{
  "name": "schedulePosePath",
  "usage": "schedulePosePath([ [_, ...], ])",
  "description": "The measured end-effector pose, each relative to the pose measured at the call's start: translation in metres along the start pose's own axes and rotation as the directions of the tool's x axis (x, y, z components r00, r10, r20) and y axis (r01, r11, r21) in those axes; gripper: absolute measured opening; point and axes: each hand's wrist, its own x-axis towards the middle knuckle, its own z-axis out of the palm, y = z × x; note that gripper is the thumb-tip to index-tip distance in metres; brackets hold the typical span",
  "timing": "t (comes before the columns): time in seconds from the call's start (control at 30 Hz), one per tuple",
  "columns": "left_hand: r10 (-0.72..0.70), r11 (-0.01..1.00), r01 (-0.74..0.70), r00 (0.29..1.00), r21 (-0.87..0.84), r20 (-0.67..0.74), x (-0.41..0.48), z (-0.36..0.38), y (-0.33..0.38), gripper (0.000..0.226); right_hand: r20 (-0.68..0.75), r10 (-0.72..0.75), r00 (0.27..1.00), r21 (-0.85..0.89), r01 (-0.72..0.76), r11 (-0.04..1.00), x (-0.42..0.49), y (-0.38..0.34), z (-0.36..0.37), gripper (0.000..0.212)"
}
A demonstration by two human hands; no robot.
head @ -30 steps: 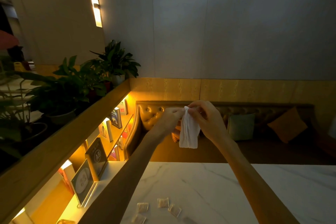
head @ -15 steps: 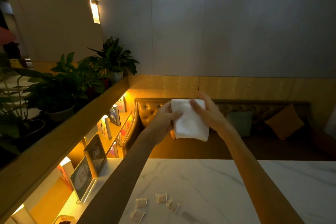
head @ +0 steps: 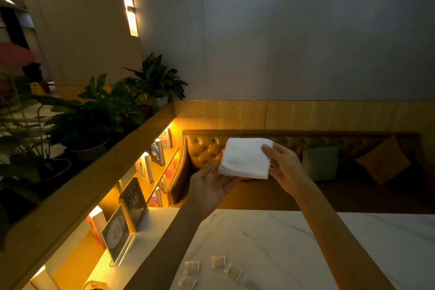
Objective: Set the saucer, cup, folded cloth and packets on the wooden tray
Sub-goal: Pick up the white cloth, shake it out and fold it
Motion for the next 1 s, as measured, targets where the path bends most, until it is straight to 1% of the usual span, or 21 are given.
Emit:
schedulePosePath([
  [0.03,-0.038,0.999,0.038,0.999,0.017,-0.031,0.0,-0.001,0.002,0.065,0.01,-0.016,1.0,-0.047,0.017,0.999,0.001,-0.003,0.001,0.04],
  [0.1,-0.092,0.988,0.099,0.994,0.117,-0.063,0.002,-0.001,0.009,0.079,0.045,-0.029,0.999,-0.114,0.034,0.993,0.002,-0.009,0.005,0.038],
  [0.17,-0.11,0.965,0.12,0.993,0.235,-0.053,0.007,0.003,0.015,0.079,0.087,-0.021,0.996,-0.154,0.034,0.987,0.004,-0.01,0.006,0.043],
  [0.23,-0.072,0.935,0.092,0.995,0.342,-0.072,0.012,0.009,0.02,0.074,0.124,-0.006,0.992,-0.186,0.029,0.982,0.004,-0.01,0.008,0.047],
  [0.3,0.005,0.88,0.042,0.995,0.473,-0.097,0.016,0.012,0.024,0.067,0.143,-0.007,0.99,-0.206,0.037,0.978,0.004,-0.01,0.008,0.047],
  [0.37,0.088,0.801,-0.032,0.994,0.598,-0.065,0.02,0.013,0.029,0.058,0.139,-0.017,0.99,-0.205,0.045,0.978,0.003,-0.011,0.008,0.045],
  [0.43,0.149,0.748,-0.093,0.988,0.658,-0.03,0.022,0.011,0.033,0.053,0.104,-0.007,0.995,-0.182,0.026,0.983,0.003,-0.011,0.005,0.041],
  [0.5,0.186,0.725,-0.121,0.982,0.678,-0.023,0.026,0.01,0.036,0.048,0.118,0.062,0.991,-0.165,-0.042,0.985,0.004,-0.012,0.001,0.035],
  [0.57,0.181,0.75,-0.121,0.983,0.651,-0.025,0.029,0.009,0.038,0.045,0.17,0.176,0.97,-0.189,-0.144,0.971,0.002,-0.013,-0.004,0.032],
  [0.6,0.139,0.782,-0.093,0.99,0.617,-0.027,0.03,0.008,0.04,0.046,0.178,0.215,0.96,-0.2,-0.178,0.963,0.002,-0.013,-0.006,0.032],
  [0.67,-0.001,0.821,0.0,1.0,0.571,0.003,0.029,0.003,0.042,0.055,0.126,0.228,0.965,-0.175,-0.205,0.963,0.001,-0.01,-0.009,0.035],
  [0.73,-0.105,0.799,0.069,0.994,0.597,0.025,0.027,-0.005,0.04,0.065,0.058,0.226,0.972,-0.121,-0.218,0.968,0.0,-0.006,-0.012,0.04],
  [0.77,-0.124,0.786,0.081,0.992,0.613,0.028,0.026,-0.008,0.038,0.067,0.06,0.243,0.968,-0.096,-0.237,0.967,-0.001,-0.005,-0.014,0.042],
  [0.83,-0.112,0.77,0.069,0.993,0.634,0.028,0.026,-0.013,0.033,0.064,0.15,0.301,0.942,-0.076,-0.293,0.953,-0.005,-0.003,-0.018,0.047],
  [0.9,-0.079,0.766,0.036,0.996,0.642,0.038,0.026,-0.016,0.032,0.059,0.238,0.336,0.911,-0.111,-0.319,0.941,-0.01,-0.002,-0.021,0.053],
  [0.97,-0.057,0.761,-0.008,0.995,0.649,0.078,0.025,-0.019,0.032,0.056,0.221,0.321,0.921,-0.151,-0.293,0.944,-0.013,0.0,-0.024,0.056],
  [1.0,-0.04,0.754,-0.039,0.994,0.655,0.105,0.025,-0.02,0.032,0.054,0.192,0.289,0.938,-0.149,-0.263,0.953,-0.014,0.001,-0.025,0.054],
])
